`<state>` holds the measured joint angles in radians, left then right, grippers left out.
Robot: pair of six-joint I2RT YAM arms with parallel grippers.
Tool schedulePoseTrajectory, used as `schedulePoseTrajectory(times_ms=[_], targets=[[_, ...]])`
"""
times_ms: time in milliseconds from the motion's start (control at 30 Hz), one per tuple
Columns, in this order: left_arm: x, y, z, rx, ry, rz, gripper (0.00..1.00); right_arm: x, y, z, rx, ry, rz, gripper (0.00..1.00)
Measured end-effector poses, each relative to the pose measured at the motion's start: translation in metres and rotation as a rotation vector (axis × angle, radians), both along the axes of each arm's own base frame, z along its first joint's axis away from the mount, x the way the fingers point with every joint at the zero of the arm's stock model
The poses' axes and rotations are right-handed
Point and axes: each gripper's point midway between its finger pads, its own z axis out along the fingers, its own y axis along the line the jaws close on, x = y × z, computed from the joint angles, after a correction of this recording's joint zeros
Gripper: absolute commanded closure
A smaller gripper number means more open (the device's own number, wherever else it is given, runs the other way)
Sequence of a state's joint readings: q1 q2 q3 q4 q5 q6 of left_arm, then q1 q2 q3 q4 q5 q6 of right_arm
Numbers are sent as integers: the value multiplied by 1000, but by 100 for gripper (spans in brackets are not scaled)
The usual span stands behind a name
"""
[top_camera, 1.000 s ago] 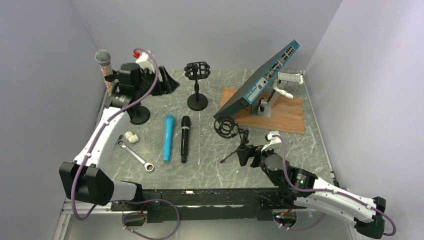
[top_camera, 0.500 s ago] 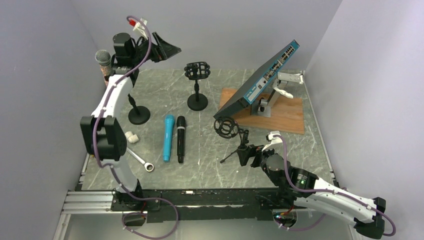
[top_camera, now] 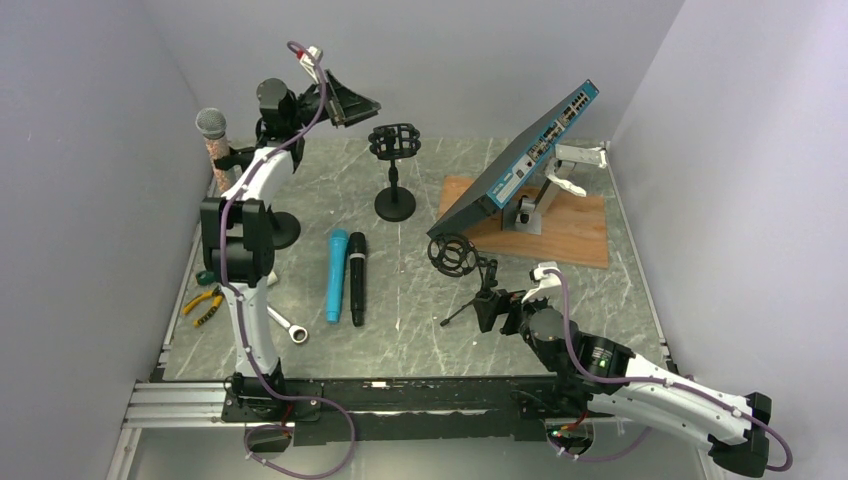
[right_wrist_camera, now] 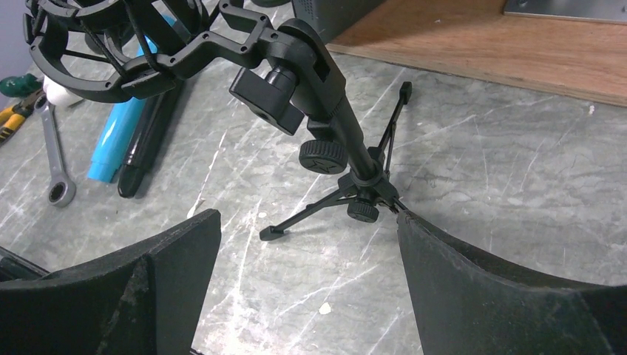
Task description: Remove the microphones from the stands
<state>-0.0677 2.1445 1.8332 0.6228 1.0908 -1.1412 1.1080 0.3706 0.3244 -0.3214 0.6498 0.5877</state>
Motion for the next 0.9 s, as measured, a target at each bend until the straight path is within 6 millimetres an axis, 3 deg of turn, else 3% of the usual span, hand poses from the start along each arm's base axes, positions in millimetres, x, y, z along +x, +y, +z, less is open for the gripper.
schedulePoseTrajectory(times_ms=[200,333,367,400,633,900], targets=[[-6,-18,-11,33,-5,-35,15,0,0,-2,-7,3,0,9],[-2,-21,-37,86,20,-8,26,0,0,-1,-6,3,0,9],[1,-19,-55,116,65,17,30,0,0,0,-1,1,0,9],[1,-19,-56,116,71,17,31,0,0,0,0,0,0,9],[-4,-19,-54,133,46,24,16,0,0,1,6,-3,0,9],[-4,-23,-58,169,56,25,11,0,0,1,6,-2,1,9]])
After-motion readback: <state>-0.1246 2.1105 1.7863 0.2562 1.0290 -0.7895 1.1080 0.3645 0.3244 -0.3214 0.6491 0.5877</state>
